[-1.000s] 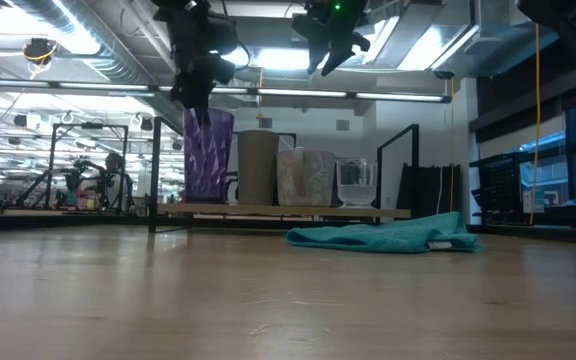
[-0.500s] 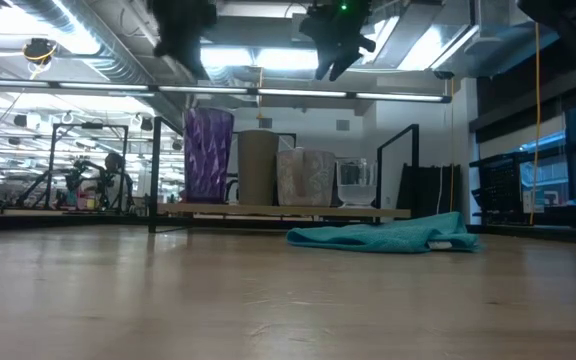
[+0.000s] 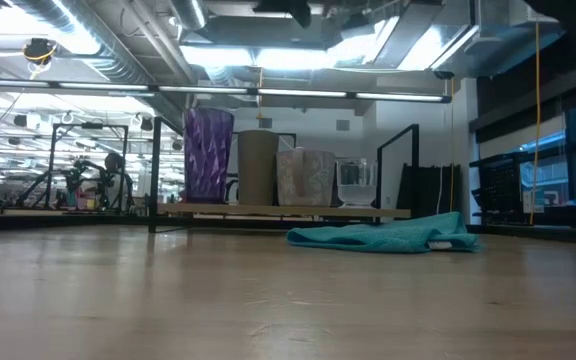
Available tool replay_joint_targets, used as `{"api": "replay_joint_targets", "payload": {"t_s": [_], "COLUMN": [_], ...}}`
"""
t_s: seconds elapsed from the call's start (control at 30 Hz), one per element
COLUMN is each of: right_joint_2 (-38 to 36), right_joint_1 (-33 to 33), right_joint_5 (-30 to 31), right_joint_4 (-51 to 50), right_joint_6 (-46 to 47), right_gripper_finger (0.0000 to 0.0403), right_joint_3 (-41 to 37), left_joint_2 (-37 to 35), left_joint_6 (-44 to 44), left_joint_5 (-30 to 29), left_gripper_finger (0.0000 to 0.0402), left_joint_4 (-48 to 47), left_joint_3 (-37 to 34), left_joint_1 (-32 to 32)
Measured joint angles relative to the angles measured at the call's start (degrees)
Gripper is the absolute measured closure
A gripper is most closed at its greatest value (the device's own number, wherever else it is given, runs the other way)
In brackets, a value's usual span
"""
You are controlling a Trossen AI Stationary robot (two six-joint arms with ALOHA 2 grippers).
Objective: Stack small to large cups/mugs on shelf
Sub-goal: Return to Home Position
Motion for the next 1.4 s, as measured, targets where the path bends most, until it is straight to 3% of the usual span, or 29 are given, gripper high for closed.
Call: {"api": "replay_joint_targets", "payload": {"t_s": [0.3, 0.5, 0.67, 0.9, 1.27, 1.4], "right_joint_2": [-0.5, -1.0, -2.2, -3.1, -3.1, -3.1], "right_joint_1": [6.0, 9.9, 13.6, 19.4, 28.0, 30.6], "right_joint_5": [-2.3, -1.8, 4.6, 19.8, 22.9, 25.4], "right_joint_4": [2.7, 6.1, 7.2, 8.1, 15.3, 23.2], "right_joint_6": [2.9, 6.5, 6.3, 7.5, 8.5, 6.4], "right_gripper_finger": [0.0202, 0.0202, 0.0202, 0.0202, 0.0202, 0.0202], "right_joint_3": [0.0, 0.0, 0.0, 0.1, -0.4, -3.1], "left_joint_2": [-0.8, -3.7, -11.7, -25.7, -42.0, -45.9], "left_joint_6": [-4.1, -4.4, -5.2, -9.0, -6.9, -7.0], "left_joint_5": [-11.9, -17.0, -16.1, -15.8, -20.1, -20.6], "left_gripper_finger": [0.037, 0.037, 0.0369, 0.0369, 0.037, 0.0369], "left_joint_4": [4.1, 15.2, 26.1, 27.6, 37.1, 42.5], "left_joint_3": [-0.4, -10.5, -21.9, -30.9, -47.6, -54.1], "left_joint_1": [-18.1, -26.9, -30.4, -35.5, -41.1, -41.1]}}
